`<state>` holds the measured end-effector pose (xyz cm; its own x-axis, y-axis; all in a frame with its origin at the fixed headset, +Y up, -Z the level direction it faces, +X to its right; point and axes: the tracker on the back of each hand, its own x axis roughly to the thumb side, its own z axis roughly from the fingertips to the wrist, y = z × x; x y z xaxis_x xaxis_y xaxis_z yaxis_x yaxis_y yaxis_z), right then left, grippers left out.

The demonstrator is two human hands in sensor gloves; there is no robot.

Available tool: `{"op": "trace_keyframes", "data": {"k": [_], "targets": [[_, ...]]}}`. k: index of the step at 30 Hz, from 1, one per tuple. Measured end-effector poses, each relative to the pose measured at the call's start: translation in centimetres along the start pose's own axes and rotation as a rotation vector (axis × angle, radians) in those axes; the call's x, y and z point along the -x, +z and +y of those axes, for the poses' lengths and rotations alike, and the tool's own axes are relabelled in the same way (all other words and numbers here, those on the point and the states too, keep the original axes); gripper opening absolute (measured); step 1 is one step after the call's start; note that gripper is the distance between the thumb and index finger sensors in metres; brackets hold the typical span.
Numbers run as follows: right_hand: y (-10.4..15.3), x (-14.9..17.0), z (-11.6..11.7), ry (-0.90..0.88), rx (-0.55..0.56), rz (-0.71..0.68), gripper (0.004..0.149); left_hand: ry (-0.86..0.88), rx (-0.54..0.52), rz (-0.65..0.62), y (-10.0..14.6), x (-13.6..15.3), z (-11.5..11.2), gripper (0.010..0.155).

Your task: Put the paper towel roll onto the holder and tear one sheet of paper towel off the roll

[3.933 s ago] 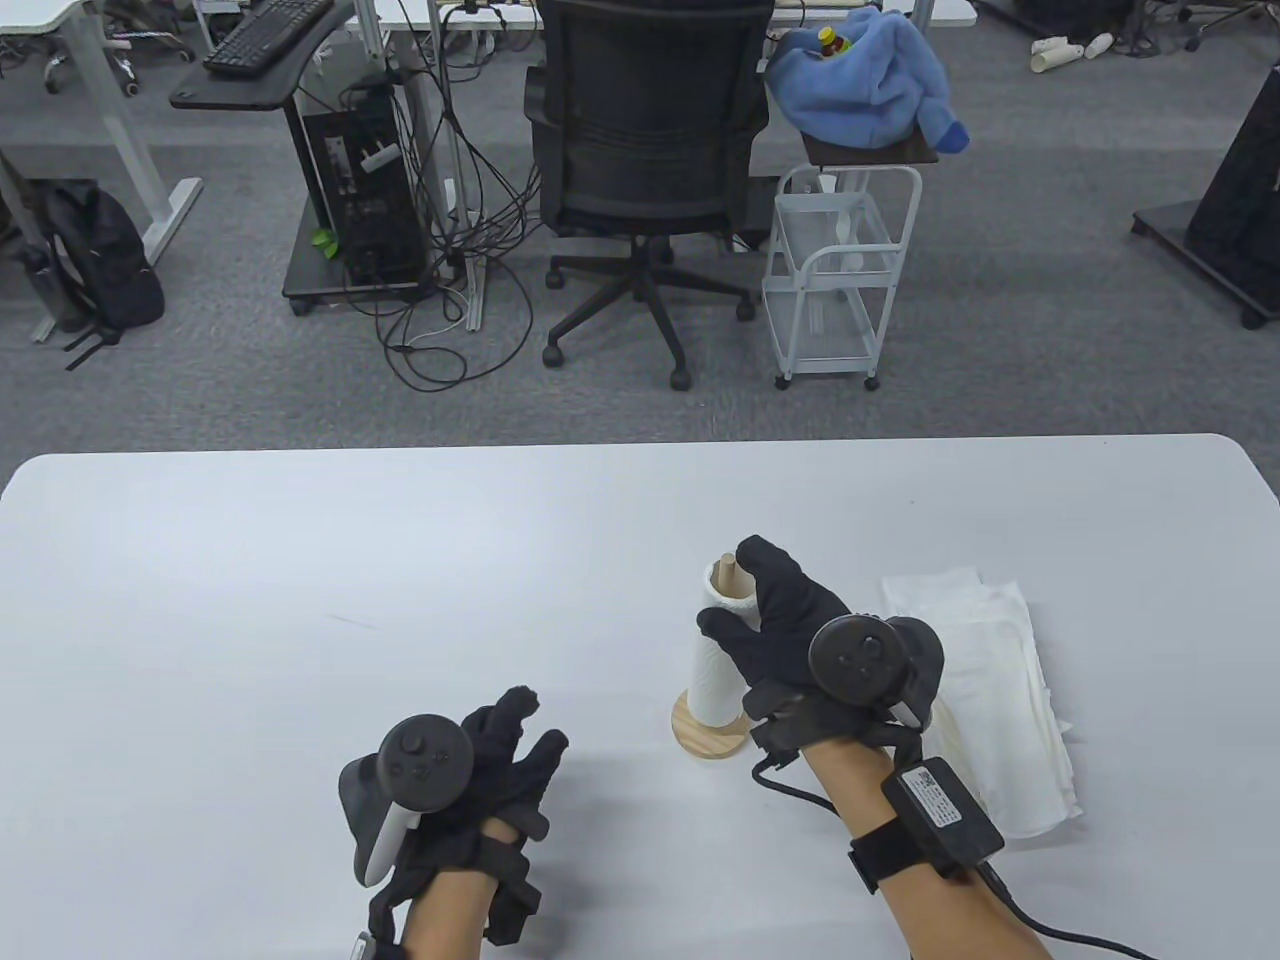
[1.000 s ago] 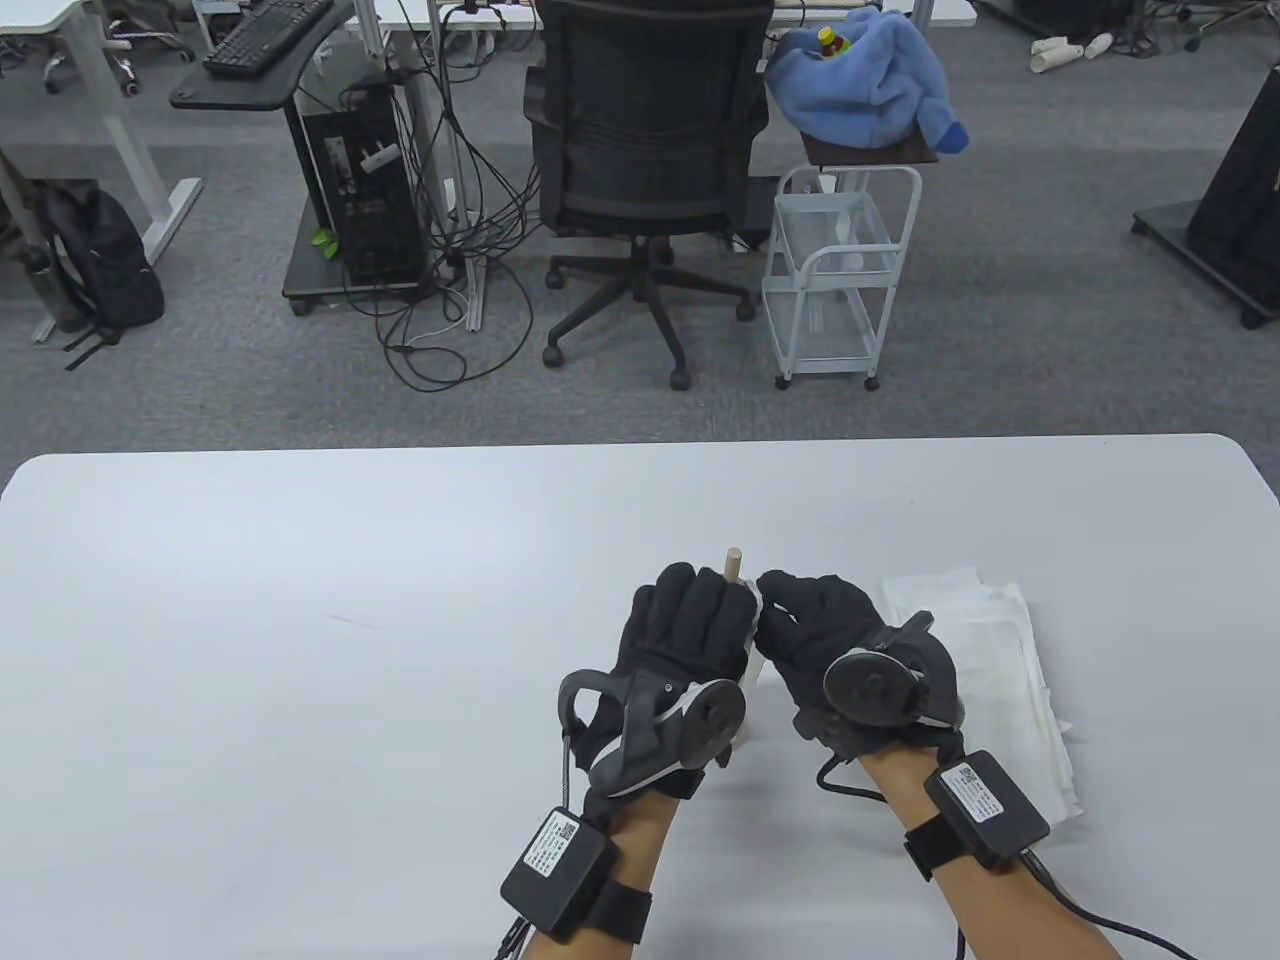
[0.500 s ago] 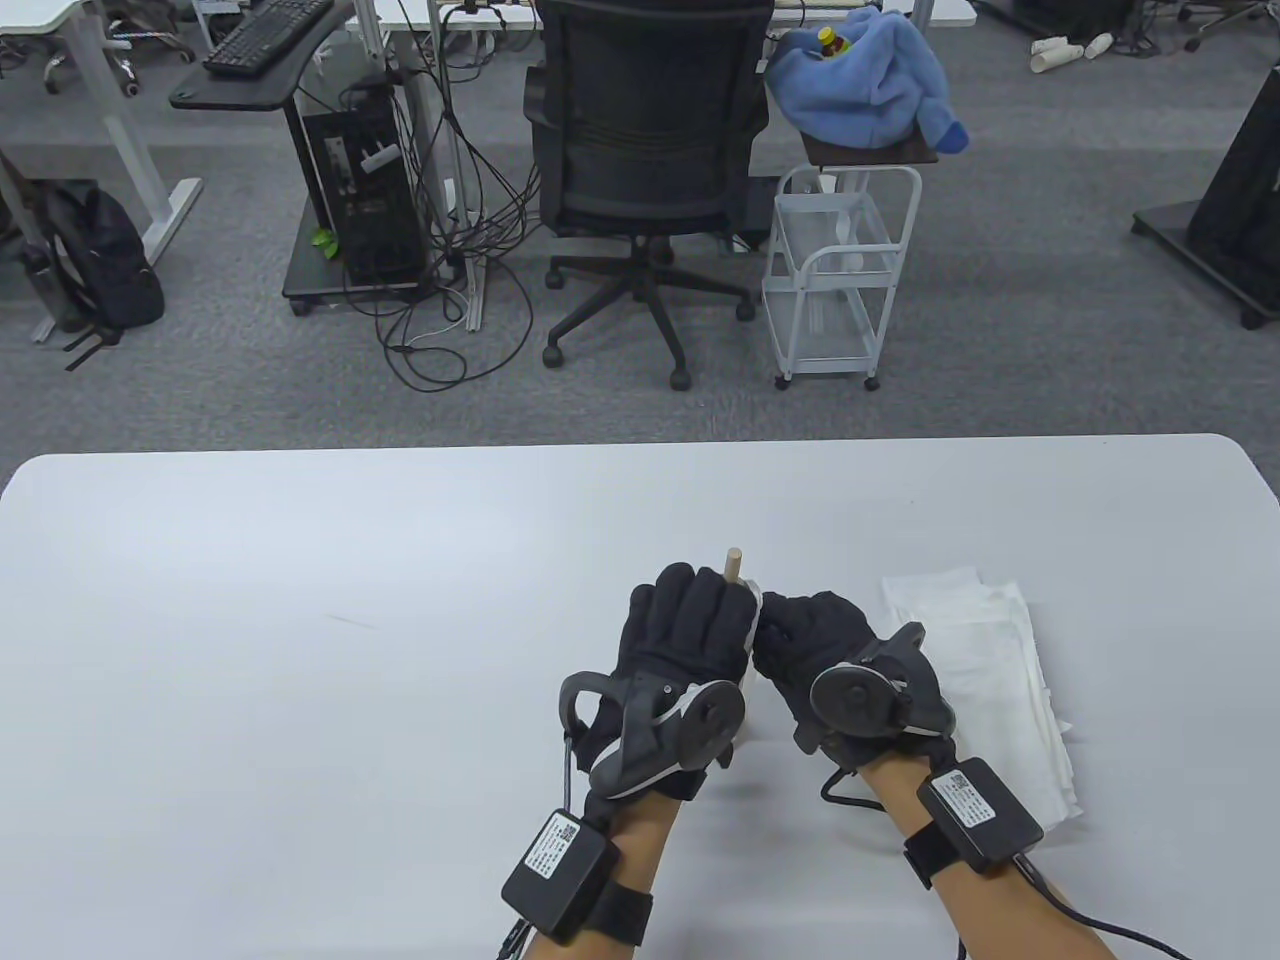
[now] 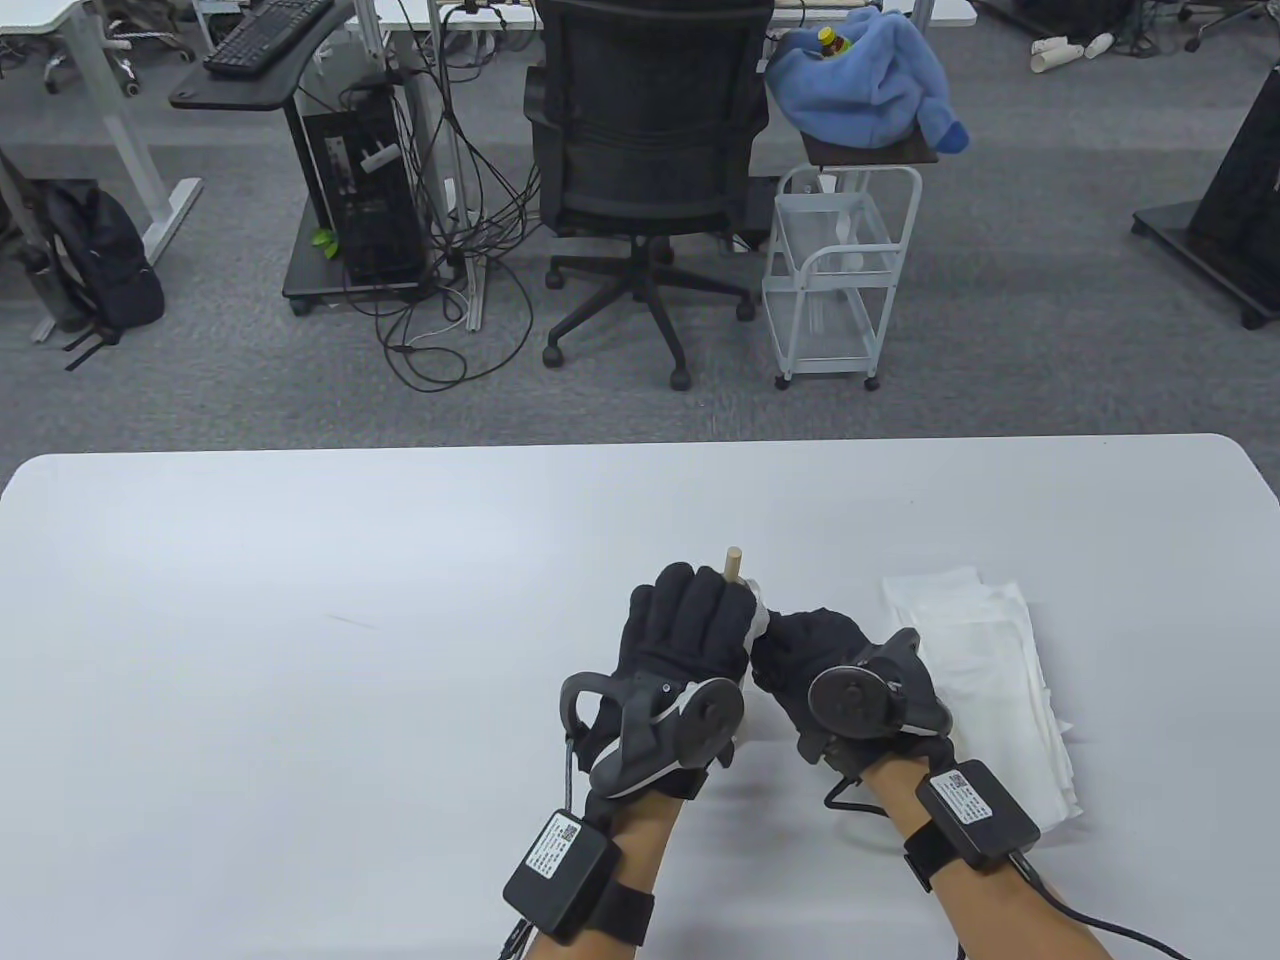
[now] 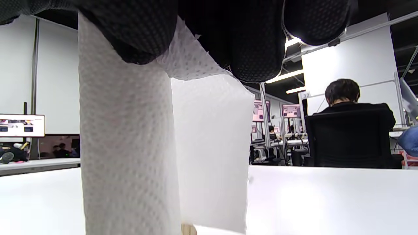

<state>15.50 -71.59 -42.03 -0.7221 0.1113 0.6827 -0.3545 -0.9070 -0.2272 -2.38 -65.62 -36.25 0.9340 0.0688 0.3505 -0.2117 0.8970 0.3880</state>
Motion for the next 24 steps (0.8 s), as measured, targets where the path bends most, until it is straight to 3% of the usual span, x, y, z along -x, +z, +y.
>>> {"op": "trace_keyframes", "data": {"k": [5,11,24], "targets": [[0.0,-0.1,0.1,0.018,-0.014,0.003,0.039,-0.003,0.001,0.001,0.0,0.1,0.0,0.069],[0.1,0.1,1.5,0.016,-0.130,0.014,0.039,0.006,0.005,0.007,0.0,0.2,0.0,0.069],[-0.2,-0.1,2.3,0.036,-0.236,0.049,0.039,-0.005,0.001,0.013,0.0,0.2,0.1,0.070]]}}
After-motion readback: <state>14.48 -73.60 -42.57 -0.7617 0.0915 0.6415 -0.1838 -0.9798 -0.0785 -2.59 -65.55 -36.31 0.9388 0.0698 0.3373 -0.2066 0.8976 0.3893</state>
